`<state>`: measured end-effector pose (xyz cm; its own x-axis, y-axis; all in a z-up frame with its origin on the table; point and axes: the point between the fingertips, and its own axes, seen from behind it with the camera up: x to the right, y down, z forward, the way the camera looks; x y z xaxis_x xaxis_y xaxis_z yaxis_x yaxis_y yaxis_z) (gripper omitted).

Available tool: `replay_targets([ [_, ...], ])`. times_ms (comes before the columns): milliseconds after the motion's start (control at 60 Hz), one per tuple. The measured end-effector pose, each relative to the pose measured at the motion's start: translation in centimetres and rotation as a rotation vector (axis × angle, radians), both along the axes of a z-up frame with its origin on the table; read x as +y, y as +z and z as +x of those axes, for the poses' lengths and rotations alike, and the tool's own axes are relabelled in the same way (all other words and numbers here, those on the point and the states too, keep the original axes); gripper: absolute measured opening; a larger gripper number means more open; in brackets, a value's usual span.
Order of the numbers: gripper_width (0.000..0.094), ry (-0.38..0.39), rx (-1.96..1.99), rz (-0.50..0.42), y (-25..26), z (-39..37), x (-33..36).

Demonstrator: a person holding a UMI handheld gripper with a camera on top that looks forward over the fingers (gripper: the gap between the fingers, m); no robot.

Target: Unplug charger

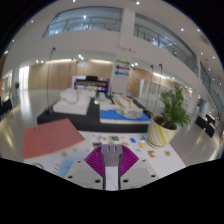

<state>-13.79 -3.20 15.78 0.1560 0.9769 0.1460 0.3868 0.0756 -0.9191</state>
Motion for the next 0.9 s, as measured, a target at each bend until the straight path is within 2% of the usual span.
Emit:
replay_targets([
  [67, 0.0168, -0.026, -0.105, 0.023, -3.6, 0.5, 4.3],
  [167, 0.0178, -0.041, -0.185, 0.009, -8.8, 0.8, 8.6],
  [250, 0.0215, -0.029, -0.238, -0.023, -11.8, 0.4, 9.8],
  [383, 0.0291, -0.014, -0.322, -0.007, -14.9, 0.3, 11.2],
  [433, 0.0354, 0.006, -0.337, -0.037, -15.6, 0.0, 10.8],
  [467, 0.0485, 0.012, -0.34, -0.052, -15.6, 0.1, 10.8],
  [567, 0.0878, 0.011, -0.32, -0.053, -13.0, 0.7, 11.2],
  [600, 0.0844, 0.008, -0.311, -0.053, -11.2, 1.4, 11.4],
  [683, 0.0851, 0.012, -0.281, -0.073, -6.0, 4.8, 11.2],
  [800, 0.0852, 0.004, -0.275, -0.081, 1.0, 12.9, 10.9],
  [900, 0.0848, 0.016, -0.28, -0.095, 4.8, 20.2, 10.2],
])
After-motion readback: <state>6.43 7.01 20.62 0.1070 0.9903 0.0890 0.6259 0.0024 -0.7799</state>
